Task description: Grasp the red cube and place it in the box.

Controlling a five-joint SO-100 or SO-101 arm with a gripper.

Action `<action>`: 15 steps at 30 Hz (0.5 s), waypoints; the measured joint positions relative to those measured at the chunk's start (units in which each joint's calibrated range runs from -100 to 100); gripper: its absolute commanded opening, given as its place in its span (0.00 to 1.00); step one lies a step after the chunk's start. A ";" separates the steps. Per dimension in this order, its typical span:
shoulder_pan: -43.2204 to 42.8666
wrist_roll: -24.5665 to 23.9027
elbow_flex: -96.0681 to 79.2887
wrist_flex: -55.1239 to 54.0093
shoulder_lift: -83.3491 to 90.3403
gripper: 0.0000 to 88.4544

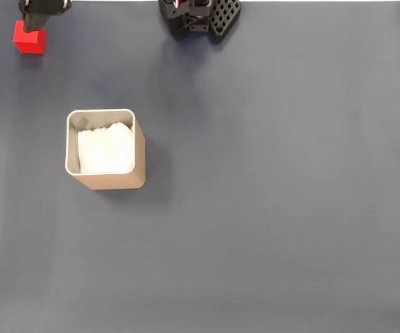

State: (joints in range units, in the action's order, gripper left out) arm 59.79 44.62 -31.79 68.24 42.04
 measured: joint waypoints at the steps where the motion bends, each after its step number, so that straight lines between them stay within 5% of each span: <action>1: 0.38 0.10 0.00 0.00 -0.09 0.00; 15: 4.21 0.49 0.00 -0.16 -3.39 0.14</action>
State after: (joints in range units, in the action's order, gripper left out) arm 64.00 45.10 -31.79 68.07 38.65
